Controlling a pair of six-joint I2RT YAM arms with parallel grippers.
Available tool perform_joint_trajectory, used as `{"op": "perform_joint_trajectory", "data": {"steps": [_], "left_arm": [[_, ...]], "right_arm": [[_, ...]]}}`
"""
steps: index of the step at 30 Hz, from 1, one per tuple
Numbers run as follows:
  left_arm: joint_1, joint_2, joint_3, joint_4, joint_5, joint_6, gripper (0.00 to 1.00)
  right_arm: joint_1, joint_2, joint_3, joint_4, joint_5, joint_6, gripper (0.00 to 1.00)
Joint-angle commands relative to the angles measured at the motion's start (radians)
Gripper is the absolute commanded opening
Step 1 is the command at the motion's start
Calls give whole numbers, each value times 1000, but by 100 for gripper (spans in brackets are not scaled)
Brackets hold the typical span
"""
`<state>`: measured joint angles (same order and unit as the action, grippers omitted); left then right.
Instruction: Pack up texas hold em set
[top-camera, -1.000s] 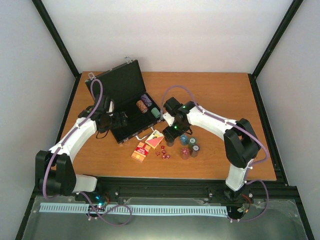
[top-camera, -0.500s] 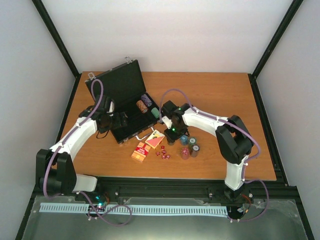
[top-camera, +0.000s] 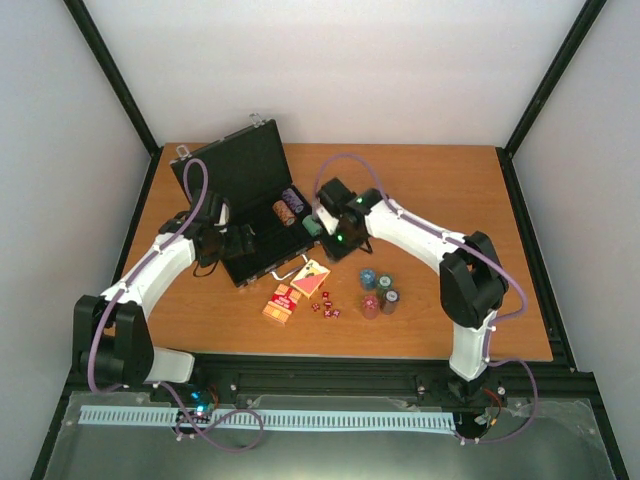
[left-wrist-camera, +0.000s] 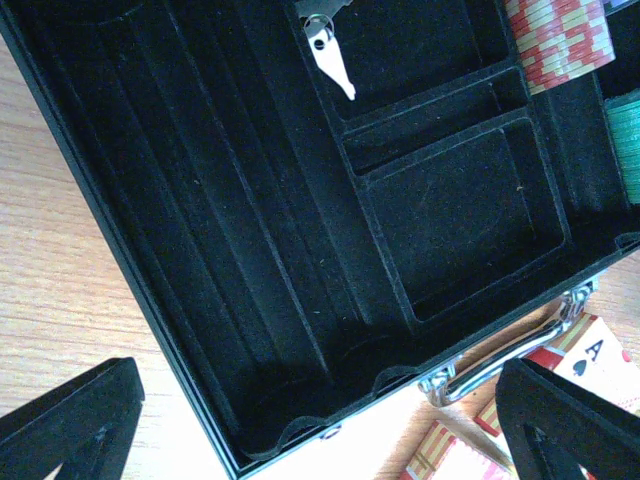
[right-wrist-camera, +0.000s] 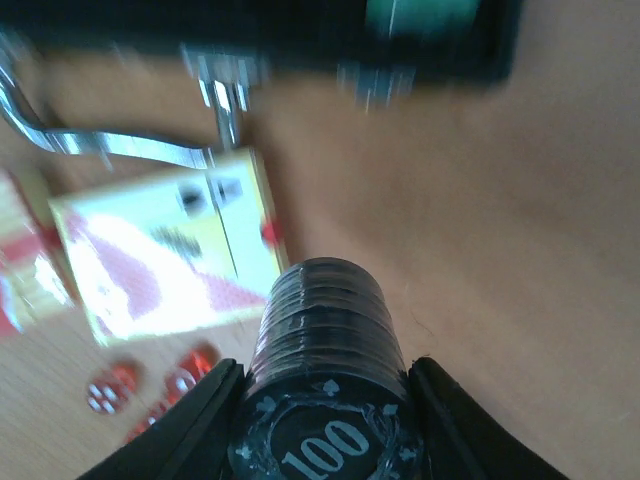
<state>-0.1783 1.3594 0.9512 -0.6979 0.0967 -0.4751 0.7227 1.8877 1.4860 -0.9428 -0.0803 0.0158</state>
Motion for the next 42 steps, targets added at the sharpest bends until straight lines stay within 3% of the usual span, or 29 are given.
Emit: {"op": "perform_joint_trajectory", "data": {"steps": [1,10,22,26,32,39,42], "left_arm": [[5,-15,6,5,-4,1,100],[5,-25,-14,24,20,-17,100],[6,-52,-17,-4,11,-1,100],[6,-45,-7,-10,8,8,100],[5,-26,-2,-9,2,24,100],[5,-16,0,2,6,19,100],[5,-18,4,3,2,17,100]], "right_arm": [[5,-46,153,64,42,24,13],[4,152,102,604,16,126,10],[4,332,174,778,120,155,10],[7,332,130,817,161,170,28],[7,330,117,789,104,146,65],[8,262,147,739,98,126,83],[7,235,218,626,90,108,100]]}}
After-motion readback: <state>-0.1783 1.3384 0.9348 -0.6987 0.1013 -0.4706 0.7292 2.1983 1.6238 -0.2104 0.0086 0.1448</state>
